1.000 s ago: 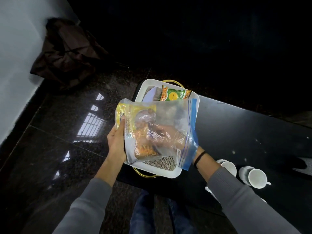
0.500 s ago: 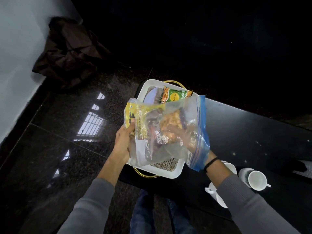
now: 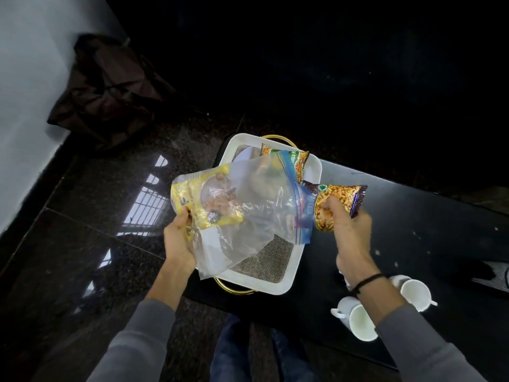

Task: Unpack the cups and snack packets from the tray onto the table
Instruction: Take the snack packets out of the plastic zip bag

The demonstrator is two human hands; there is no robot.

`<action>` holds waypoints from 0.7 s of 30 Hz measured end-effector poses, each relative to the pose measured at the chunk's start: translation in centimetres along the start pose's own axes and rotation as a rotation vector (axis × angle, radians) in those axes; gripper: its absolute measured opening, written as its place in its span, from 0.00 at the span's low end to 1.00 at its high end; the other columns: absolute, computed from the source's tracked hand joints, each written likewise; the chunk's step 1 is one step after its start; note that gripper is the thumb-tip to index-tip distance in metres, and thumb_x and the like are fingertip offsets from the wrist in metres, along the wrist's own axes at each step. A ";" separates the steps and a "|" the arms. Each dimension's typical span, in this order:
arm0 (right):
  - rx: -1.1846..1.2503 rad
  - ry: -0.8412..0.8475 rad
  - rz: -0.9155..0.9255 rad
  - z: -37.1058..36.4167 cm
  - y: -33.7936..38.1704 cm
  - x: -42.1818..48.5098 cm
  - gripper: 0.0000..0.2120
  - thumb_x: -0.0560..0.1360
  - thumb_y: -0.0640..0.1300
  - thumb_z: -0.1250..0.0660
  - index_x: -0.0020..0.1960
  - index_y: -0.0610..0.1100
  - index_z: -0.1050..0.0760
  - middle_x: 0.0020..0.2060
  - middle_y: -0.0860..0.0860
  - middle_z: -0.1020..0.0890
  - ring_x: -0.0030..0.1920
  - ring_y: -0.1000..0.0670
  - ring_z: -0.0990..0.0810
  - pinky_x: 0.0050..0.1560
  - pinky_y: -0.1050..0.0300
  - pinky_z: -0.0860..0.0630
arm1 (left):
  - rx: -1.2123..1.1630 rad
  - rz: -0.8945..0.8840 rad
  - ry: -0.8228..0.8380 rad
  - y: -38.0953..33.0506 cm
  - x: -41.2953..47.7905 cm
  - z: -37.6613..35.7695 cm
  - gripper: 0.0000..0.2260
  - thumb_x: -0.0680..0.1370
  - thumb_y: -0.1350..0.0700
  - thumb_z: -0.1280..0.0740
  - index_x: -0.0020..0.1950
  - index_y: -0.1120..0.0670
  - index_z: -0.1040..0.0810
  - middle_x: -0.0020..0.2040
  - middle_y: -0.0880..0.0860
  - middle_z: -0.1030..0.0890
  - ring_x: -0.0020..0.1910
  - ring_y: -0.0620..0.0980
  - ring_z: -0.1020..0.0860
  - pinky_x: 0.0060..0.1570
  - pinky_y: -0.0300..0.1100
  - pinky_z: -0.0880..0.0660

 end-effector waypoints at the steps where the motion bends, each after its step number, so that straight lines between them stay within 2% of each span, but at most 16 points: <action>1: -0.021 -0.033 0.004 -0.3 -0.4 -0.2 0.11 0.71 0.48 0.27 0.48 0.41 0.18 0.38 0.54 0.14 0.32 0.64 0.19 0.38 0.66 0.28 | -0.026 -0.007 -0.025 -0.1 0.0 0.0 0.11 0.81 0.51 0.35 0.56 0.54 0.17 0.48 0.54 0.17 0.50 0.57 0.19 0.60 0.56 0.24; 4: -0.025 -0.094 0.027 -1.3 -1.4 -0.3 0.11 0.71 0.50 0.27 0.49 0.44 0.18 0.40 0.53 0.14 0.32 0.65 0.19 0.31 0.74 0.28 | -0.106 -0.048 -0.075 -0.3 0.2 0.0 0.11 0.81 0.53 0.36 0.56 0.56 0.17 0.50 0.54 0.19 0.54 0.57 0.21 0.62 0.57 0.25; 6: -0.058 -0.108 0.016 -2.2 -1.8 -0.2 0.12 0.70 0.52 0.26 0.49 0.46 0.19 0.41 0.53 0.14 0.34 0.62 0.18 0.32 0.70 0.27 | -0.155 -0.068 -0.075 -0.5 0.2 0.1 0.13 0.81 0.53 0.36 0.60 0.58 0.17 0.51 0.55 0.19 0.56 0.58 0.21 0.64 0.57 0.26; 8: -0.086 -0.093 0.016 -2.9 -1.8 -0.1 0.13 0.69 0.52 0.26 0.50 0.46 0.19 0.42 0.52 0.14 0.39 0.57 0.17 0.36 0.65 0.26 | -0.186 -0.077 -0.070 -0.7 0.2 0.3 0.17 0.81 0.52 0.36 0.66 0.57 0.19 0.52 0.55 0.17 0.55 0.57 0.19 0.62 0.55 0.24; 10: -0.113 -0.064 0.029 -3.6 -2.1 0.1 0.13 0.69 0.53 0.26 0.50 0.47 0.19 0.42 0.53 0.14 0.40 0.55 0.16 0.37 0.63 0.25 | -0.186 -0.089 -0.074 -1.0 0.3 0.7 0.17 0.80 0.52 0.37 0.66 0.56 0.19 0.49 0.54 0.16 0.50 0.55 0.17 0.58 0.53 0.22; 13: -0.141 -0.011 0.057 -4.4 -2.4 0.3 0.13 0.69 0.54 0.26 0.49 0.48 0.19 0.40 0.55 0.15 0.39 0.57 0.16 0.38 0.62 0.24 | -0.199 -0.102 -0.091 -1.2 0.5 1.6 0.14 0.80 0.53 0.37 0.59 0.55 0.17 0.48 0.54 0.14 0.48 0.54 0.16 0.61 0.53 0.23; 17: -0.168 0.079 0.034 -5.1 -3.1 1.1 0.15 0.70 0.57 0.26 0.49 0.47 0.18 0.40 0.55 0.14 0.38 0.58 0.17 0.37 0.61 0.26 | -0.220 -0.103 -0.101 -1.3 0.6 1.9 0.16 0.79 0.54 0.37 0.64 0.58 0.19 0.49 0.55 0.15 0.48 0.55 0.17 0.61 0.53 0.23; 19: -0.176 0.182 0.023 -5.6 -3.5 1.7 0.12 0.73 0.53 0.27 0.51 0.47 0.20 0.42 0.53 0.14 0.40 0.56 0.17 0.41 0.58 0.23 | -0.209 -0.106 -0.106 -1.3 0.6 1.8 0.13 0.78 0.55 0.36 0.60 0.57 0.18 0.49 0.55 0.17 0.49 0.56 0.18 0.61 0.53 0.23; 21: -0.175 0.298 -0.014 -5.9 -4.1 2.3 0.10 0.75 0.45 0.28 0.56 0.45 0.22 0.47 0.48 0.14 0.47 0.49 0.16 0.50 0.50 0.21 | -0.198 -0.110 -0.121 -1.2 0.7 1.7 0.12 0.78 0.56 0.37 0.57 0.56 0.18 0.51 0.56 0.17 0.52 0.57 0.19 0.62 0.54 0.24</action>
Point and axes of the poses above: each hand's wrist, its own x-axis towards the middle knuckle, its own z-axis out of the back of the hand, y = z × x, the point moved 1 cm from there along x, towards the middle knuckle
